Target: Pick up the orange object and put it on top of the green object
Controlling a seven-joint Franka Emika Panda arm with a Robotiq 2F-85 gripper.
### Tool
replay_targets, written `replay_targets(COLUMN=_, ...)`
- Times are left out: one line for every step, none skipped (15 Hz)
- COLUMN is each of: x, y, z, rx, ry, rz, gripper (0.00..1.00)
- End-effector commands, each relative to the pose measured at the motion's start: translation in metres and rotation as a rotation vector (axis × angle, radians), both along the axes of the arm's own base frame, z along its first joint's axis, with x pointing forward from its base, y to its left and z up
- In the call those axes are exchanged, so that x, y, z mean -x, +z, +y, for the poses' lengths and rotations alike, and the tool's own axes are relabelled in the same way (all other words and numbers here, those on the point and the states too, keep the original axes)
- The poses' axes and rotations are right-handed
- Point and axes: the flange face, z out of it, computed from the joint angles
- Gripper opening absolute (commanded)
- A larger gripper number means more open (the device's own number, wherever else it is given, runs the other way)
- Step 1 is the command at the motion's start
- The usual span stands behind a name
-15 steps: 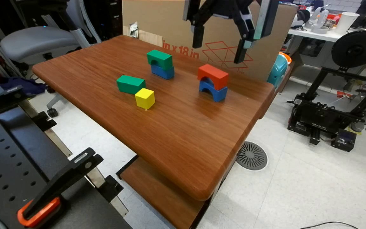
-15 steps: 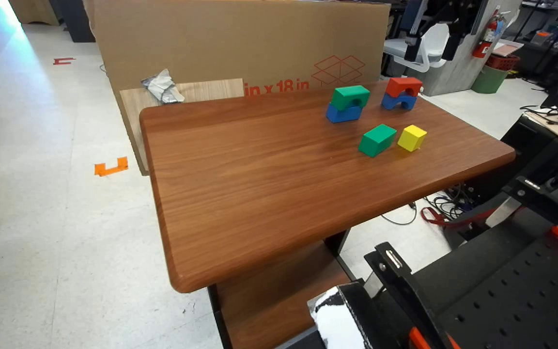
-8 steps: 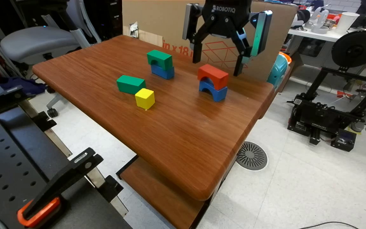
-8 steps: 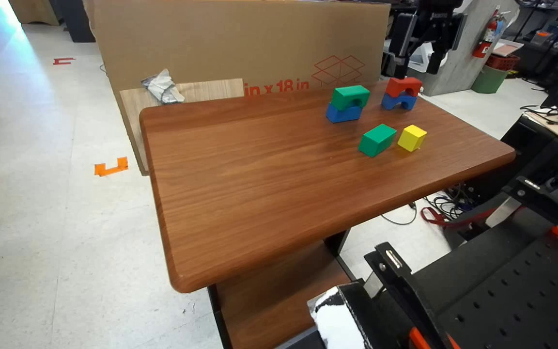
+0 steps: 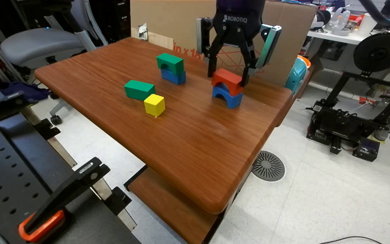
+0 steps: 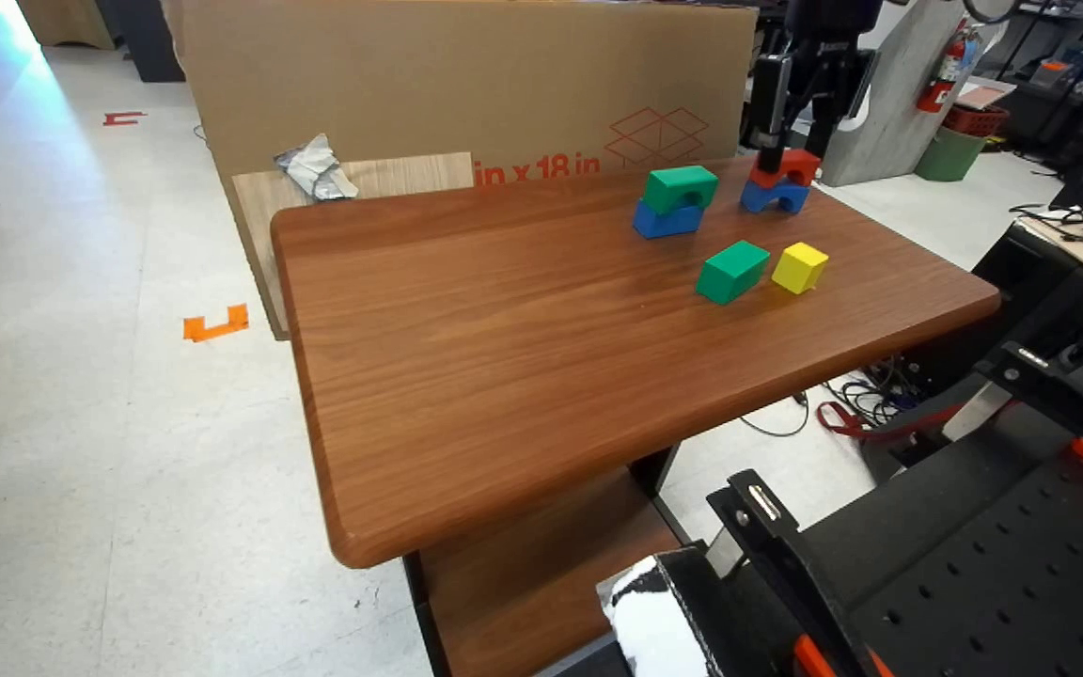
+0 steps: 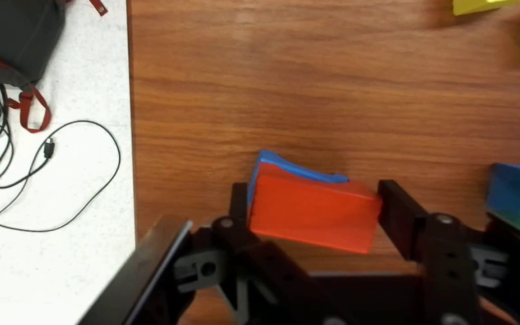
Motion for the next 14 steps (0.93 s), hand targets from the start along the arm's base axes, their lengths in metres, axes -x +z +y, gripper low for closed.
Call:
replay_targets(x=-0.007, y=0.001, z=-0.006, rx=0.004, ry=0.029, rz=-0.012, gripper=0.45)
replay_targets(x=-0.006, y=0.003, z=-0.006, rx=0.002, ry=0.033, rz=-0.016, gripper=0.45)
replay_targets(x=-0.004, y=0.006, z=-0.007, rx=-0.001, ry=0.026, rz=-0.018, gripper=0.45)
replay_targets(x=-0.002, y=0.009, z=-0.007, rx=-0.005, ry=0.018, rz=-0.017, gripper=0.45)
replay_targets(x=-0.001, y=0.013, z=-0.006, rx=-0.007, ry=0.016, rz=-0.02, gripper=0.45)
replay_targets(x=0.002, y=0.018, z=-0.004, rx=-0.008, ry=0.016, rz=-0.025, gripper=0.45)
replay_targets(x=0.005, y=0.023, z=-0.001, rx=-0.009, ry=0.021, rz=-0.029, gripper=0.45)
replay_targets(x=0.01, y=0.029, z=0.003, rx=-0.007, ry=0.033, rz=-0.036, gripper=0.45)
replay_targets(x=0.015, y=0.034, z=0.006, rx=-0.005, ry=0.039, rz=-0.044, gripper=0.45)
replay_targets(x=0.02, y=0.039, z=0.011, rx=-0.007, ry=0.058, rz=-0.047, gripper=0.45)
replay_targets(x=0.025, y=0.043, z=0.016, rx=-0.01, ry=0.077, rz=-0.052, gripper=0.45)
replay_targets(x=0.03, y=0.046, z=0.022, rx=-0.012, ry=0.098, rz=-0.054, gripper=0.45)
replay_targets(x=0.035, y=0.047, z=0.029, rx=-0.014, ry=0.122, rz=-0.054, gripper=0.45)
replay_targets(x=0.039, y=0.048, z=0.036, rx=-0.018, ry=0.148, rz=-0.05, gripper=0.45)
